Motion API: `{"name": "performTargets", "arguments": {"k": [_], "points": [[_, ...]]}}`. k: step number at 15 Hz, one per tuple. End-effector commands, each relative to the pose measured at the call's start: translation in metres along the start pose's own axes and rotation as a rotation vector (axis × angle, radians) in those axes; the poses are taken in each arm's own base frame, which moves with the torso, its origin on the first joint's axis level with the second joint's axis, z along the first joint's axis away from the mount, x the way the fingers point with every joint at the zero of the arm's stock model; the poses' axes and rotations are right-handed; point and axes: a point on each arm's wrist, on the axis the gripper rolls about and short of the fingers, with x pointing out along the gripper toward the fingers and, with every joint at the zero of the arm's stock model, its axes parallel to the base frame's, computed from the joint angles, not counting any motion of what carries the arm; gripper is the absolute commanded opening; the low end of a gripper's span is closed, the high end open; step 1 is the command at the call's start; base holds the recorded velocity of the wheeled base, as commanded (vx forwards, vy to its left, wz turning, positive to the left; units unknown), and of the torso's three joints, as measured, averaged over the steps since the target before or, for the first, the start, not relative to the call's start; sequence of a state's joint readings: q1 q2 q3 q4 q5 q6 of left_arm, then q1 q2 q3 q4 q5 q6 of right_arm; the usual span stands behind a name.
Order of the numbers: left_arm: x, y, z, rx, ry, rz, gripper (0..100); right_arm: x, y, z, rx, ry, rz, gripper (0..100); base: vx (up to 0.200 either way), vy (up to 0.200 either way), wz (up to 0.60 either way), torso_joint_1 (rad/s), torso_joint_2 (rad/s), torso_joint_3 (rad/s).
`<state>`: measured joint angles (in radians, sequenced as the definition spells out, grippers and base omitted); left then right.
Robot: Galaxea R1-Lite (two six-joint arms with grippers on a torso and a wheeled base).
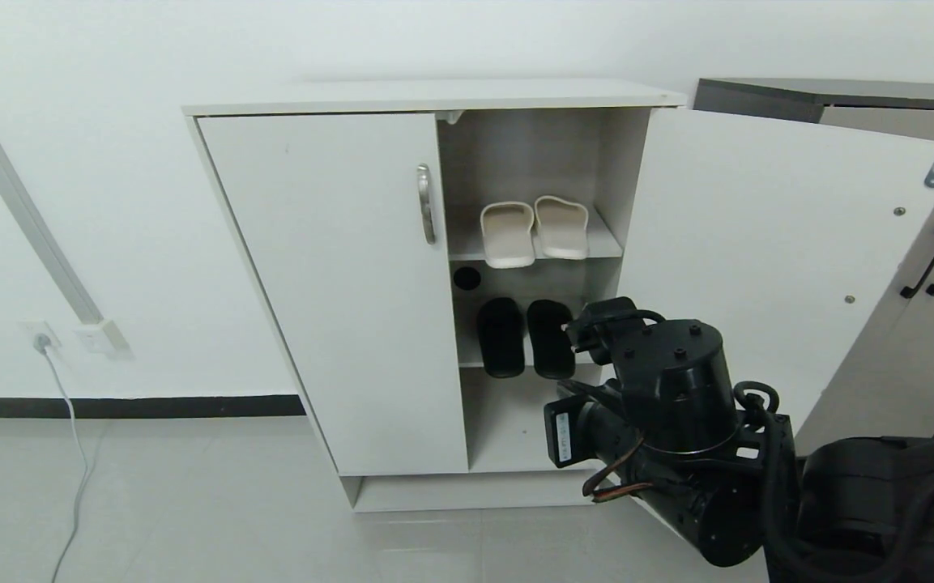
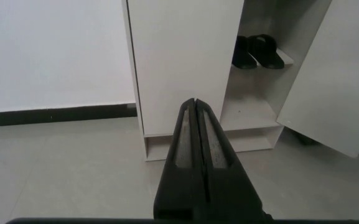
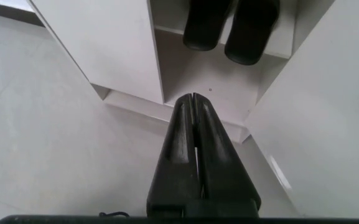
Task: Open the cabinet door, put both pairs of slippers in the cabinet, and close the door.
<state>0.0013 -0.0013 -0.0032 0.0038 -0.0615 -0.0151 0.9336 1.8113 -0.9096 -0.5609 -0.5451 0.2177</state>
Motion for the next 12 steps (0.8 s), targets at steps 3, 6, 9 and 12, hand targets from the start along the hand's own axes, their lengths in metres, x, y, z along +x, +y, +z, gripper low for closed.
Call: {"name": "performTargets", "arguments": {"k": [3, 6, 9, 12], "points": [[0.0001, 0.0000, 0.0001, 0.000, 0.001, 0.000, 0, 0.0007, 0.0004, -0.0011, -0.002, 0.004, 0.000, 0, 0.000, 0.000, 0.00, 0.000, 0.00, 0.000], [0.0001, 0.0000, -0.0001, 0.000, 0.002, 0.000, 0, 0.0007, 0.0004, -0.0011, -0.002, 0.004, 0.000, 0, 0.000, 0.000, 0.00, 0.005, -0.18, -0.282], [0.0001, 0.0000, 0.0001, 0.000, 0.001, 0.000, 0, 0.0007, 0.0004, -0.0011, -0.002, 0.004, 0.000, 0, 0.000, 0.000, 0.00, 0.036, -0.49, -0.378], [0.0001, 0.0000, 0.0001, 0.000, 0.001, 0.000, 0, 0.0007, 0.0004, -0.0011, -0.002, 0.004, 0.000, 0, 0.000, 0.000, 0.00, 0.079, -0.48, -0.352]]}}
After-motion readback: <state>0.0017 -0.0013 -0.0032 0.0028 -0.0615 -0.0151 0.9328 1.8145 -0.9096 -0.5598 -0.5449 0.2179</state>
